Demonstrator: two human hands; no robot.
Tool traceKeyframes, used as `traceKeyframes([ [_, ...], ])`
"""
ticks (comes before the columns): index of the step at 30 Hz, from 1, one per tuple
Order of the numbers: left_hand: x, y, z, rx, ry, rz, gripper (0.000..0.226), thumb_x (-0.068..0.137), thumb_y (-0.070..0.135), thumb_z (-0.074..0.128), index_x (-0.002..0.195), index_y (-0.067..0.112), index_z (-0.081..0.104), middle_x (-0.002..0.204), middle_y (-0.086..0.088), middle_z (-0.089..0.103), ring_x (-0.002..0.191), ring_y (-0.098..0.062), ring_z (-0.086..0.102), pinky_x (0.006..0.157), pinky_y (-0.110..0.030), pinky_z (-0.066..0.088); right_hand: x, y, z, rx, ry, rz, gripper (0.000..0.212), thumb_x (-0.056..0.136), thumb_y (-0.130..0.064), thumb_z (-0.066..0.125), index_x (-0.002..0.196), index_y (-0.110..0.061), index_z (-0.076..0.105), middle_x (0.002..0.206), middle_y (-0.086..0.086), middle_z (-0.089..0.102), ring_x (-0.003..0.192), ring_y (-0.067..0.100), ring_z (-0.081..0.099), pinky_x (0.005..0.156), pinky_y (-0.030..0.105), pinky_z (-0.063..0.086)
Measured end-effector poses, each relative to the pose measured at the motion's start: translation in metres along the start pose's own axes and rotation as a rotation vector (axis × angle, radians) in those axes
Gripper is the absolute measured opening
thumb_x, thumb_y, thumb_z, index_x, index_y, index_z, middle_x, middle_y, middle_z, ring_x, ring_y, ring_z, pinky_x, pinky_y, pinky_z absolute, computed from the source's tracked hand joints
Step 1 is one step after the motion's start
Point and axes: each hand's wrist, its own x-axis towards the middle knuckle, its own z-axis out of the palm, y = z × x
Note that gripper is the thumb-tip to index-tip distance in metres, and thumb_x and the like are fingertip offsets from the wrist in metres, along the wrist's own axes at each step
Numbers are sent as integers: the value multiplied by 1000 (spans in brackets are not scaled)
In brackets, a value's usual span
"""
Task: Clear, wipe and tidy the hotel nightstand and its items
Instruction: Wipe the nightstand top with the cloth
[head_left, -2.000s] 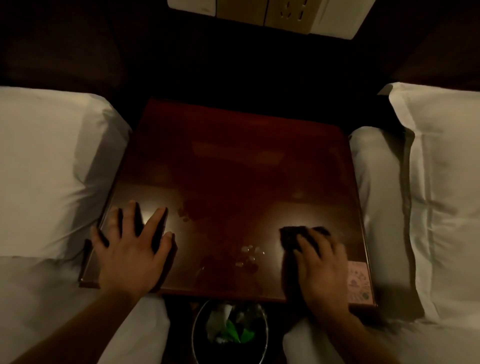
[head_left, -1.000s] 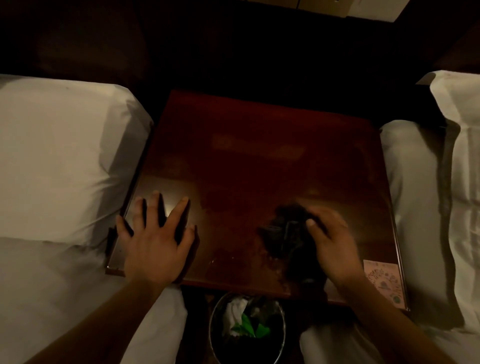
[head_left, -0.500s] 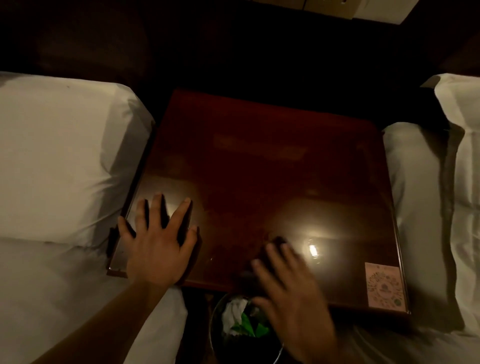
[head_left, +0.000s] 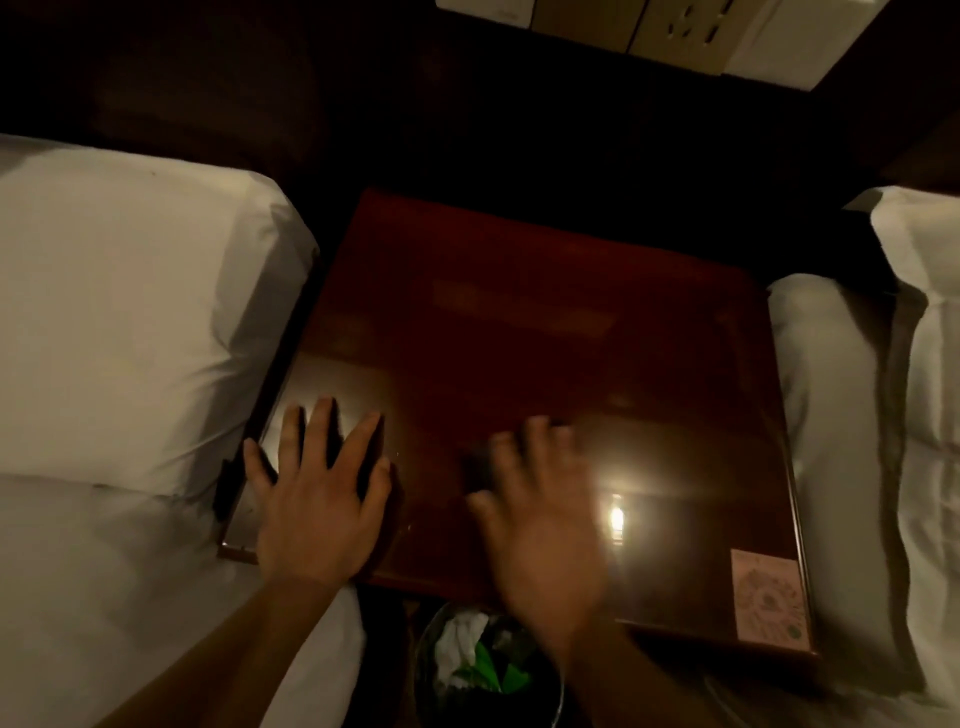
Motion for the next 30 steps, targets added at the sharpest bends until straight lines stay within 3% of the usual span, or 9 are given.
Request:
traceKeyframes([
  [4, 0, -7, 3, -176, 159, -64, 49, 94, 37, 38, 133, 15, 59, 145, -14, 49, 137, -32, 44, 112, -64, 27, 26, -23, 9, -8, -52, -483, 58, 95, -57, 30, 146, -29, 33, 159, 7, 23, 148, 28, 14, 116, 51, 23],
  [8, 1, -7, 5, -259, 198, -101, 52, 92, 38, 40, 134, 12, 57, 143, -16, 50, 132, -33, 46, 113, -63, 30, 96, 53, -9, -46, 51, -45, 57, 98, -52, 28, 147, -23, 36, 158, 12, 25, 146, 33, 19, 117, 51, 21],
  [11, 0, -4, -1, -358, 213, -79, 56, 91, 39, 43, 138, 9, 52, 144, -17, 49, 133, -33, 43, 109, -63, 35, 131, 7, -17, 31, 11, 166, 58, 100, -51, 22, 151, -23, 24, 161, 14, 13, 148, 36, 7, 118, 52, 12],
  [15, -2, -7, -17, -780, 211, -314, 64, 89, 47, 41, 146, 18, 46, 149, -7, 47, 138, -20, 41, 113, -38, 33, 45, -105, 8, -29, -92, -655, 60, 89, -44, 41, 144, -20, 39, 156, 16, 27, 146, 40, 8, 117, 56, 7],
  [17, 0, -15, -24, -1036, 194, -449, 55, 92, 43, 46, 145, 27, 47, 146, 3, 50, 137, -12, 44, 112, -32, 34, 31, -98, 9, 5, -119, -816, 56, 90, -48, 43, 141, -25, 42, 156, 7, 32, 148, 30, 14, 120, 48, 9],
  [20, 5, -37, -36, -1244, 93, -519, 34, 102, 25, 50, 135, 35, 54, 138, 13, 57, 134, -7, 49, 104, -20, 35, 86, -48, 3, -22, -26, -589, 54, 96, -47, 39, 145, -23, 40, 156, 10, 29, 146, 32, 22, 119, 49, 16],
  [25, 5, -64, -59, -1631, -21, -757, 37, 103, 37, 42, 135, 24, 57, 134, -1, 64, 123, -14, 59, 102, -28, 41, 176, -84, -7, 91, -8, -24, 57, 101, -50, 21, 152, -25, 19, 162, 10, 7, 149, 32, 1, 120, 48, 7],
  [28, 1, -70, -68, -1745, 17, -869, 41, 103, 40, 41, 132, 18, 59, 130, -10, 67, 114, -21, 66, 99, -35, 49, 137, -158, 12, 44, -36, -357, 57, 100, -48, 25, 151, -24, 23, 161, 15, 13, 147, 39, 5, 118, 52, 8],
  [30, 3, -74, -68, -1804, 4, -899, 43, 101, 45, 41, 104, 22, 77, 110, -7, 77, 91, -19, 75, 71, -35, 63, 79, -176, 27, 69, -121, -706, 57, 97, -49, 28, 148, -24, 29, 158, 13, 23, 147, 37, 10, 119, 53, 10],
])
